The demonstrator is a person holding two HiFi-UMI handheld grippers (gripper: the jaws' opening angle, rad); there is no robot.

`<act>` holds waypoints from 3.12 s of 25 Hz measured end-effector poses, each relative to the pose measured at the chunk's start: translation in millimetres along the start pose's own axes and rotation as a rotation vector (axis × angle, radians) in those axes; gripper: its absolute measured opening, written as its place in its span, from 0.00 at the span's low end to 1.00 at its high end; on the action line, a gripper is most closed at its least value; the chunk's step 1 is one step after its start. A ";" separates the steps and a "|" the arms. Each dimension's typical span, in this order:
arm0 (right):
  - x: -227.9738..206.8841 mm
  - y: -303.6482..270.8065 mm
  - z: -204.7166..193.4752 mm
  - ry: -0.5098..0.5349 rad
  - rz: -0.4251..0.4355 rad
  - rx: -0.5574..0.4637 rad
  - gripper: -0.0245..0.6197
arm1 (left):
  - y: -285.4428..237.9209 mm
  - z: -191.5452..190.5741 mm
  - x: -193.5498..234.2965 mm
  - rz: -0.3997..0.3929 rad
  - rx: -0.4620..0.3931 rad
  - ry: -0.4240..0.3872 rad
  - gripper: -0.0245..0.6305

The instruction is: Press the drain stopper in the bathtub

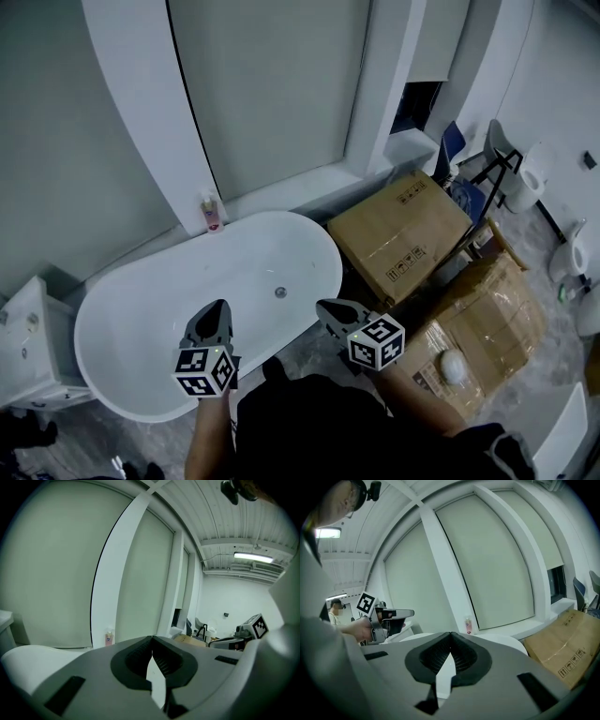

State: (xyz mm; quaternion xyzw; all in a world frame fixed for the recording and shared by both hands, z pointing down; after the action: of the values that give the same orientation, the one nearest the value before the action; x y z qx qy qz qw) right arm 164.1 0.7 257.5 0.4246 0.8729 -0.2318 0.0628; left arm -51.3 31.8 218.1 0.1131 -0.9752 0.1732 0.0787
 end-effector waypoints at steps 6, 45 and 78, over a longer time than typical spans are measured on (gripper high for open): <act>19.1 -72.9 27.7 0.046 0.034 0.024 0.06 | -23.2 22.8 60.5 0.009 -0.016 -0.042 0.06; -115.3 -275.2 -1.1 0.009 0.167 0.387 0.06 | -225.2 -15.0 143.6 0.021 0.236 0.121 0.06; -228.5 -424.9 -292.4 -0.049 0.161 0.702 0.06 | -394.3 -334.8 185.1 -0.073 0.587 0.281 0.06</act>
State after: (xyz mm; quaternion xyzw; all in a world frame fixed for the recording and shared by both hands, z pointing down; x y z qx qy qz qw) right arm 6.5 -254.2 735.5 0.4820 0.7022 -0.5218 -0.0478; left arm -93.3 -245.6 690.5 0.1408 -0.8585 0.4580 0.1827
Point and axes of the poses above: the fingertips, and each gripper's own axes: y backward along the fingers, x to its left, z out of its top, the point moved 2 cm from there along y, backward along the fingers, and after that the axes turned 3 degrees about -z, right-handed, at the moved point
